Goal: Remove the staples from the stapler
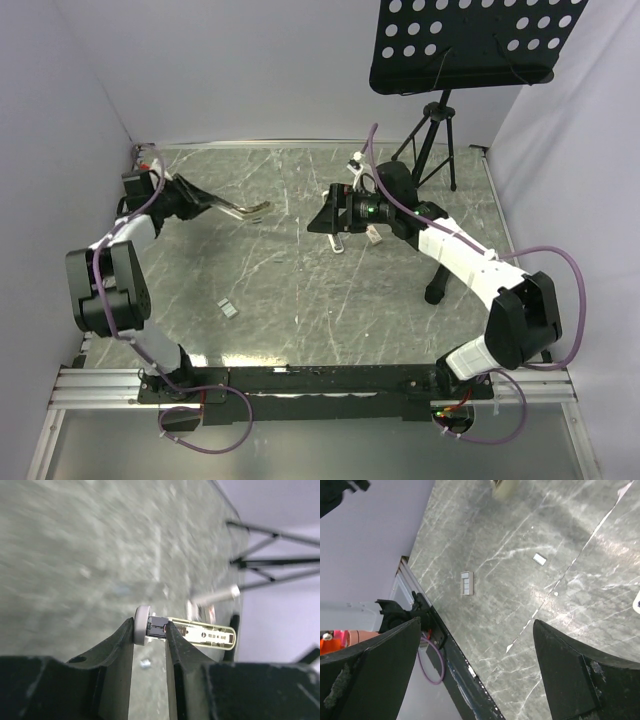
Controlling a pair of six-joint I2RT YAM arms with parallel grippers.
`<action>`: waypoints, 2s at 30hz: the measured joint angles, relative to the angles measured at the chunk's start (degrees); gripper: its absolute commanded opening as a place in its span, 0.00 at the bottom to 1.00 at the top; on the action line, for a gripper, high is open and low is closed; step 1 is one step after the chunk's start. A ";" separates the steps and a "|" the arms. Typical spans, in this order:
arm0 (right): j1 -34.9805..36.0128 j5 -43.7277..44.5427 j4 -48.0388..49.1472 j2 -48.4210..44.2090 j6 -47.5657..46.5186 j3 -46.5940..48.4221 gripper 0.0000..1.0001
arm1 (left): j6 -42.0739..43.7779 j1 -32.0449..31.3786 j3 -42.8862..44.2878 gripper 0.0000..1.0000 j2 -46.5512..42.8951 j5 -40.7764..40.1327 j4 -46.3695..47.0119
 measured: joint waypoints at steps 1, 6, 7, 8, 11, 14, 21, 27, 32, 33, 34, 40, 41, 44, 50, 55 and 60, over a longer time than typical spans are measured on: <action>-0.11 0.11 -0.11 -0.52 -0.22 0.00 1.00 | -0.46 1.36 0.57 0.01 1.44 -0.24 0.68; -0.57 0.33 -0.61 -1.86 -1.27 -0.09 1.00 | -3.30 6.01 1.20 0.01 7.23 -0.70 4.90; -0.66 0.33 -0.63 -2.05 -1.38 -0.17 1.00 | -3.63 6.56 1.33 0.01 8.33 -0.83 5.49; -0.85 0.35 -0.76 -2.25 -1.55 -0.26 1.00 | -3.76 7.30 1.77 0.01 9.79 -1.09 5.92; -1.38 0.28 -0.92 -2.69 -1.88 -0.57 1.00 | -3.61 8.07 3.02 0.01 13.31 -2.25 6.23; -1.81 0.26 -1.11 -2.69 -2.05 -0.59 1.00 | -3.08 8.09 3.26 0.06 15.69 -3.28 6.27; -2.54 0.04 -1.29 -2.69 -2.43 -0.59 1.00 | -1.33 8.24 4.70 0.22 17.00 -3.50 5.73; -3.13 -0.39 -1.31 -2.78 -2.58 -0.63 1.00 | 0.48 8.22 5.25 0.31 17.35 -3.76 5.11; -3.48 -0.59 -1.27 -3.06 -2.60 -1.29 1.00 | 1.79 8.20 5.40 0.36 17.35 -4.52 4.11; -3.50 -0.61 -1.31 -3.08 -2.60 -1.38 1.00 | 2.05 8.22 5.40 0.37 17.35 -4.66 3.91; -3.50 -0.63 -1.31 -3.08 -2.60 -1.38 1.00 | 2.71 8.26 5.40 0.38 17.35 -5.33 3.43; -3.54 -0.74 -1.33 -3.87 -2.64 -2.21 1.00 | 5.95 8.50 5.40 0.40 17.99 -9.09 0.48; -3.58 -0.76 -1.31 -3.96 -2.64 -2.29 1.00 | 6.25 8.55 5.42 0.40 18.18 -9.49 0.24; -3.78 -0.79 -1.27 -4.11 -2.67 -2.32 1.00 | 7.17 8.72 5.51 0.41 18.56 -10.29 -0.59; -4.02 -0.81 -1.27 -4.35 -2.80 -2.43 1.00 | 7.67 8.68 5.99 0.44 18.56 -10.56 -1.16; -4.04 -0.79 -1.07 -4.46 -3.02 -3.10 1.00 | 7.39 8.70 6.03 0.48 18.38 -10.49 -1.36; -4.09 -0.79 -1.11 -4.50 -3.45 -3.52 1.00 | 6.99 8.68 7.06 0.52 17.18 -10.58 -3.87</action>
